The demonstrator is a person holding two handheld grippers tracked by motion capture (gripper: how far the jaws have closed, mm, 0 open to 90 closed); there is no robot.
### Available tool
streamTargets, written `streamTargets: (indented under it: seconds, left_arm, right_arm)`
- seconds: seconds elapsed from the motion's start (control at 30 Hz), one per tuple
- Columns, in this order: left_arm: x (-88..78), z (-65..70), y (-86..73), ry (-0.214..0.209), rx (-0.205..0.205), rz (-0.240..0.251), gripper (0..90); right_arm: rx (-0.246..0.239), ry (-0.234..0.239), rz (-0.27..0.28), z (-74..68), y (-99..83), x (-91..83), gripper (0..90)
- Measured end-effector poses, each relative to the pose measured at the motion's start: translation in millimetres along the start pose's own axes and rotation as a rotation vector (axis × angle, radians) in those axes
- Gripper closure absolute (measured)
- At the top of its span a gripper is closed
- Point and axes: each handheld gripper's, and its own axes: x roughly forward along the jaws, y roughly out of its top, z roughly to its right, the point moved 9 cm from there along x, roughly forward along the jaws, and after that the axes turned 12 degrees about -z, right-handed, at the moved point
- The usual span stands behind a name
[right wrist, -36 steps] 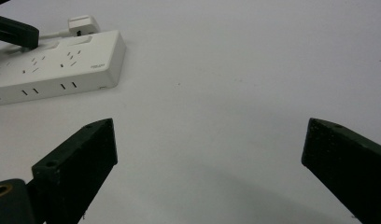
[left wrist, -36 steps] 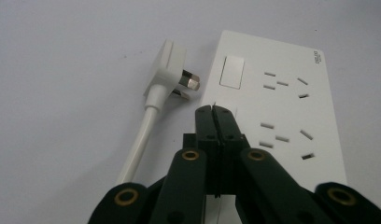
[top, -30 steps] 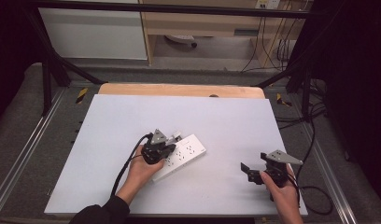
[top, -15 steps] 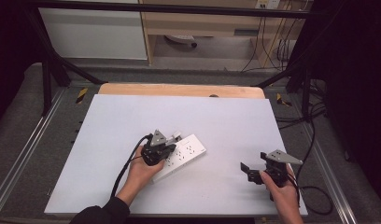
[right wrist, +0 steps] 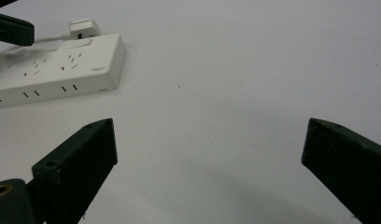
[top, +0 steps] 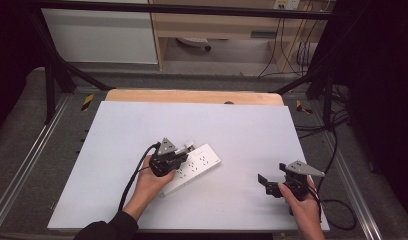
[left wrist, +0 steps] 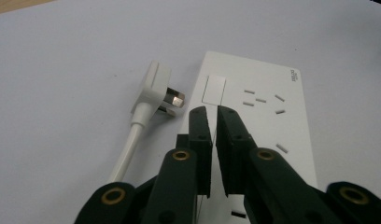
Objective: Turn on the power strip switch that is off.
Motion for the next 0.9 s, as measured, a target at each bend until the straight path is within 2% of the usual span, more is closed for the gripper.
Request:
streamTargets:
  seconds: [0.2, 0.37, 0.53, 0.73, 0.9]
  left_arm:
    - [-1.3, 0.8, 1.7, -0.007, -0.001, 0.017, 77.0]
    - [-2.1, 2.0, 4.0, -0.020, -0.010, 0.036, 67.6]
    - [-3.8, 3.7, 7.8, -0.022, -0.015, 0.063, 53.7]
    - [-7.0, 4.4, 12.6, -0.023, -0.034, 0.098, 33.2]
    - [-10.2, 3.6, 15.7, 0.000, -0.044, 0.118, 16.4]
  right_arm:
    - [-0.004, 0.000, 0.001, -0.6, 0.6, 0.4, 3.9]
    - [-0.001, 0.000, -0.001, -0.2, 0.2, -0.1, 3.9]
    - [0.000, 0.002, -0.001, -0.8, 0.4, -0.2, 3.9]
    - [0.001, 0.002, -0.001, -0.8, 0.5, -0.2, 3.9]
    - [0.000, 0.003, 0.000, -0.8, 0.5, -0.1, 3.7]
